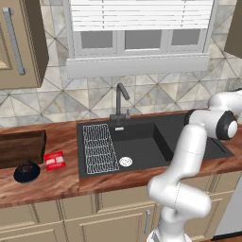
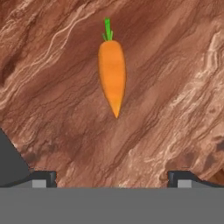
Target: Pick up all produce items and place them in the sink. Turn on the sink faucet to wash them. Then turn the sink off and put them in the tray.
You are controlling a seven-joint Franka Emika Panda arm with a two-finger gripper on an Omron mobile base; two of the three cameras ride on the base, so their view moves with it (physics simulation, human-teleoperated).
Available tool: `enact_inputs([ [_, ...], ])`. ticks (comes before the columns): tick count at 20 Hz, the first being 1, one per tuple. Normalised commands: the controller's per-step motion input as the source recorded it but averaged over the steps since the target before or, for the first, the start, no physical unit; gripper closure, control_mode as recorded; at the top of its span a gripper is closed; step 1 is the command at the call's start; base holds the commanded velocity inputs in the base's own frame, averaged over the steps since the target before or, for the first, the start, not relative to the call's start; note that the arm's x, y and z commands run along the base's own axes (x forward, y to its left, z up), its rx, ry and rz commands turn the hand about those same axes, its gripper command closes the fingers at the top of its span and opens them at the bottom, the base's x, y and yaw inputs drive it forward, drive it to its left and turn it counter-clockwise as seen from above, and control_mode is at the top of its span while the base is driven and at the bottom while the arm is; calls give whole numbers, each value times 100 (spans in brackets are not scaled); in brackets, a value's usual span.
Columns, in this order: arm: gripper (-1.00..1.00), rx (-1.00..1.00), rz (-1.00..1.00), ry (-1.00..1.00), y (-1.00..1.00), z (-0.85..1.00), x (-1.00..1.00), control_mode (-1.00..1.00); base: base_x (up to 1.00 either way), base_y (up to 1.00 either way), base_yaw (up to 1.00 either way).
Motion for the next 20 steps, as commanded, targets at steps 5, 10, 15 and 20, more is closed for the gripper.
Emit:
enact_inputs([
  [5, -100, -6, 5, 0, -8, -10, 26, -100, 0, 0, 0],
  [10, -100, -3, 4, 1, -13, -4, 19, -100, 0, 0, 0],
  [15, -100, 0, 4, 3, -21, -11, 15, -100, 0, 0, 0],
  [20, -100, 0, 3, 3, -26, -11, 13, -100, 0, 0, 0],
])
